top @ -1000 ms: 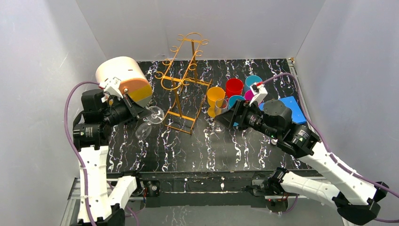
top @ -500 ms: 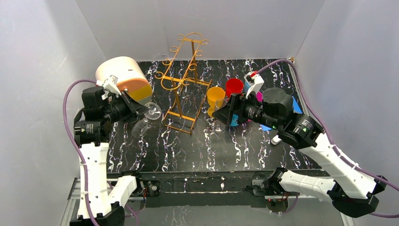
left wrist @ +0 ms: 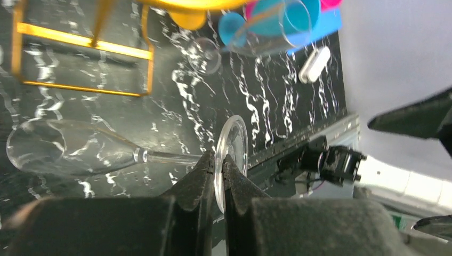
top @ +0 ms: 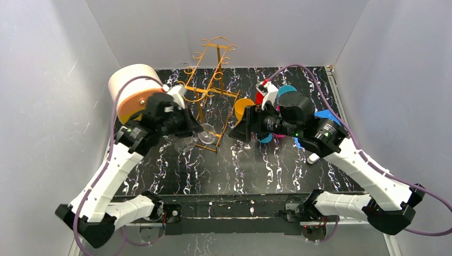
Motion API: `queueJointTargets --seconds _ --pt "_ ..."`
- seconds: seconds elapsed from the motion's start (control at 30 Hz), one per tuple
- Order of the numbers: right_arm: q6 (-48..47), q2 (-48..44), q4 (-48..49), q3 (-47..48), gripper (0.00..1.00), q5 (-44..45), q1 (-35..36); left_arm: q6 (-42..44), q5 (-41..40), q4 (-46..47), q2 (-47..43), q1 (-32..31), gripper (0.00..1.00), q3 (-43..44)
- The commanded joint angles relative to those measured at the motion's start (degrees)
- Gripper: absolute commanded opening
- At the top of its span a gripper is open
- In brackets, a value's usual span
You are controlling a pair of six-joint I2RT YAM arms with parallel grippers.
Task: Take the wine glass off the wine glass rack
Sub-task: Place the wine glass at the center of the board.
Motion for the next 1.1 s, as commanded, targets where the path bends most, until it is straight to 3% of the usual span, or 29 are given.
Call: queueJointTargets --seconds 0.0,0.2,0.37,0.47,0.6,0.87,1.07 --pt "0.7 -0.4 1.7 1.4 0.91 -2.8 -0.2 -1.9 -15.0 1.1 0.6 -10.7 0.0 3.4" --pt "3.4 0.1 4.4 -2.0 0.9 -8.8 -1.5 -2.6 -13.0 5.5 -1.5 -16.0 0.0 -0.2" --pt "5.7 -0.4 10.4 -8.0 0.83 -18.2 -4.1 -3.9 -1.7 12.1 -3.9 -16.0 0.0 -3.7" --pt "8.5 -1.6 16.2 -12.7 0.81 -20.5 -5.8 -8.8 4.2 20.3 -7.3 -16.5 0.0 -12.4" --pt "15.2 -3.2 30.9 -19.6 0.72 -27.8 -9.3 -12.5 4.1 27.6 -11.9 -16.6 0.0 -18.6" --pt "13.7 -0.2 28.6 -18.1 0.64 -32.5 -10.9 -11.5 5.3 31.6 -10.8 -16.6 0.0 -18.2" --pt "12.7 -1.4 32.2 -19.8 0.6 -27.9 -11.7 -12.7 5.0 35.5 -12.3 -16.6 0.0 -20.7"
